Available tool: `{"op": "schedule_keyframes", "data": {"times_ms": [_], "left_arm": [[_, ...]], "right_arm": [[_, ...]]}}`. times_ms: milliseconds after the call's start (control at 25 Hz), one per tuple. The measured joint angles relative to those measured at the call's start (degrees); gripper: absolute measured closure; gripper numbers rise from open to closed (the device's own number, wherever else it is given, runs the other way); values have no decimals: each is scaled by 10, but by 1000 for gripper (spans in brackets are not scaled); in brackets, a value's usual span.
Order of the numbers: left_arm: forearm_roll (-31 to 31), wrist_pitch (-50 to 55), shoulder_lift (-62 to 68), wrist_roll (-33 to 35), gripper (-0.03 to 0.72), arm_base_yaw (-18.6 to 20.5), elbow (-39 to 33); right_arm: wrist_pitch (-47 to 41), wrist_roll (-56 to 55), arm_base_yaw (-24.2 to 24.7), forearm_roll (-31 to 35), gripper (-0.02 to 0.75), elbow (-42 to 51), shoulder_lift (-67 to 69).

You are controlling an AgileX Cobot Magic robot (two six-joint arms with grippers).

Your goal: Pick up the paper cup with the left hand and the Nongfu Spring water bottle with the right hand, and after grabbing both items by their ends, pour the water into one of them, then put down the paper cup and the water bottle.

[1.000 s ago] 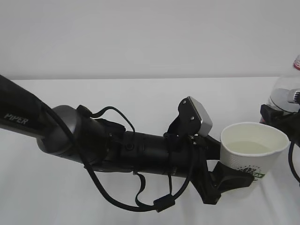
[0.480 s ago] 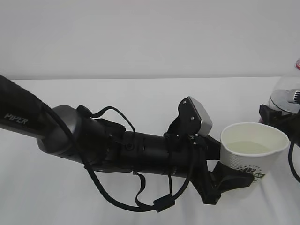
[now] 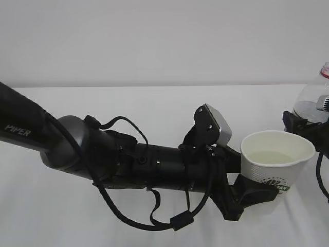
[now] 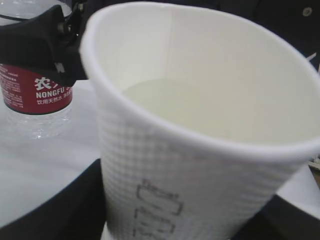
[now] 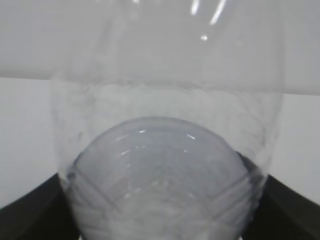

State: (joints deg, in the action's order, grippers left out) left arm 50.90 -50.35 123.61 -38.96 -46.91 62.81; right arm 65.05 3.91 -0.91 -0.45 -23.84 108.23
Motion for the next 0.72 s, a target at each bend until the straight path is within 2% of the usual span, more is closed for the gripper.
{"op": "schedule_keyframes", "data": {"times_ms": [720], "left_arm": [[-2,0,0,0,207,0,0]], "right_arm": [[2,-10,0,0,108,69,-40]]}}
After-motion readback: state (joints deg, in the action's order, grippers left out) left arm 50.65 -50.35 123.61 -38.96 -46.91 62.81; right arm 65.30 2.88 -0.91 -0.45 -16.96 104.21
